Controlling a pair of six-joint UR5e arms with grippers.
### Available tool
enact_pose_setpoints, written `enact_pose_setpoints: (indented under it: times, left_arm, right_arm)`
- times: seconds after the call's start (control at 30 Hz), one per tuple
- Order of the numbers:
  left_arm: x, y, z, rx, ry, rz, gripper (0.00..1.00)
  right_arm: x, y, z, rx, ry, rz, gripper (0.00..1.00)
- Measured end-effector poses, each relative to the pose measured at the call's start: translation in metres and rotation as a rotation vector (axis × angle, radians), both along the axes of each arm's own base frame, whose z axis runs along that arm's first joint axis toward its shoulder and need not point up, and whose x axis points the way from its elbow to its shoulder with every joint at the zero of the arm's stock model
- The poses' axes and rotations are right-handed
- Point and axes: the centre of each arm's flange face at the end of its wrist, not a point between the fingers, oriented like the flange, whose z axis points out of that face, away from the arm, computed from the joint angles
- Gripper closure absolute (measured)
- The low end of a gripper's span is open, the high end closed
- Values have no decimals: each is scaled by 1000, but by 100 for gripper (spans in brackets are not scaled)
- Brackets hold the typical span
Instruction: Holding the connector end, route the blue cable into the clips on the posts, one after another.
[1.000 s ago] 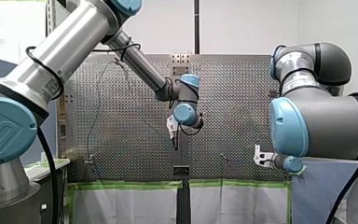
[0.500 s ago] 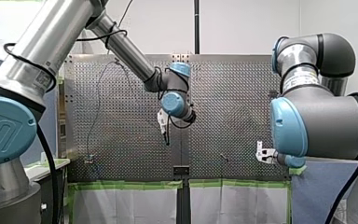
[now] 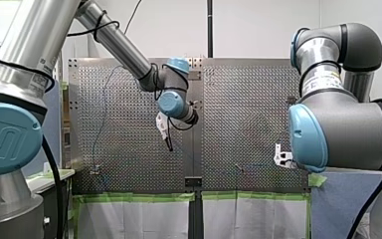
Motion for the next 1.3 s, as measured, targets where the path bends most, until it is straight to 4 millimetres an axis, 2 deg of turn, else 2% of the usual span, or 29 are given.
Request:
enact_pose_setpoints:
  times: [0.13,0.53,0.73,0.9,1.3]
  left_arm:
    - [-7,14,6,-36,1,10,0]
    - [-41,44,21,-150,-11,2,0]
    - [-58,61,24,-137,-25,21,0]
    - [-67,73,26,-115,-38,32,0]
    - [-69,75,26,-110,-40,34,0]
  right_arm:
    - [9,7,14,-22,-21,-16,100]
    - [68,53,55,-57,-19,-20,100]
    - [98,64,89,-116,-41,21,100]
    - [100,65,108,-141,-57,32,100]
    - [100,65,111,-146,-60,32,100]
